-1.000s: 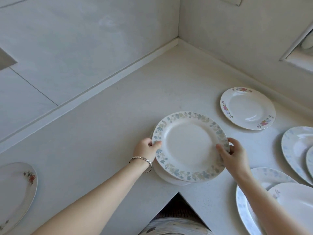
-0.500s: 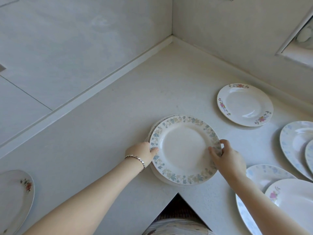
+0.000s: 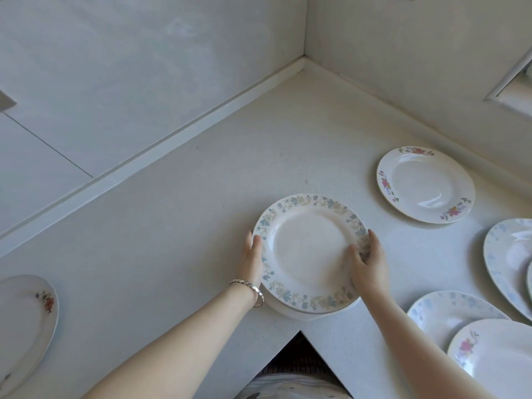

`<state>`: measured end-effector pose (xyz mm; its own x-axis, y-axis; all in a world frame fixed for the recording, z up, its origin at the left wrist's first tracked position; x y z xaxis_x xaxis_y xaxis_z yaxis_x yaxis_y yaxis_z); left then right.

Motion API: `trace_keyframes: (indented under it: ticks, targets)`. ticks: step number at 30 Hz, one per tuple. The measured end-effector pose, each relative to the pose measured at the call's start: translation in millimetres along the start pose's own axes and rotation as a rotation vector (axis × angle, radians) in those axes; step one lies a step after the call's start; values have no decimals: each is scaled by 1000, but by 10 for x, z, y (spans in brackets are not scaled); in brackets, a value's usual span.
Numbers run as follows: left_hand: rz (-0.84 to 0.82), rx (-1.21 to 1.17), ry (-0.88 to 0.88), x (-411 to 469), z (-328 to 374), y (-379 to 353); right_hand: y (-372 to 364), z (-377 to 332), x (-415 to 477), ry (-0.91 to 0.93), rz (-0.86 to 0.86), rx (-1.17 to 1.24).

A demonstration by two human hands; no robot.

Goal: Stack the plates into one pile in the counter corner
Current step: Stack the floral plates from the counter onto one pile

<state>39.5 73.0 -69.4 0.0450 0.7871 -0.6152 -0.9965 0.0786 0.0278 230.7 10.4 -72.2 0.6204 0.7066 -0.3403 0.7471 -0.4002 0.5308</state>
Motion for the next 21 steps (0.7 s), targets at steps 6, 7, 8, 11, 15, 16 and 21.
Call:
trace_keyframes:
  ticks: [6,7,8,11,15,16,21]
  targets:
    - [-57,169,-11,26,37,62,13,-54,30,-27,-69,-199]
    - [-76,225,-1,21,83,92,18,-96,38,-17,-79,-336]
    - [-77,259,2,20,122,137,23,-144,45,14,-77,-471]
    - [38,291,4,-3,203,368,-8,-386,-18,263,-67,-607]
    - [150,150,80,-123,56,912,-288,-739,-253,583,-310,-573]
    - [180,102,114,-175,-6,1088,-397,-805,-324,597,-394,-559]
    - [485,-398,326,-488,-475,2288,-1179,-1120,-821,675,-729,-612]
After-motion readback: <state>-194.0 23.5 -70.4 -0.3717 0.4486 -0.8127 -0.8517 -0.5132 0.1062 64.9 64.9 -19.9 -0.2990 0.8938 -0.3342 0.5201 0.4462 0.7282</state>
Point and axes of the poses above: each hand's wrist, its own x-axis towards the middle knuckle, its own y-axis out of the back of the hand, z = x × y, the point moved 1 cm from there along x, towards the middle knuckle, and after that the axes turned 2 degrees about -x, right-handed, at the moved point
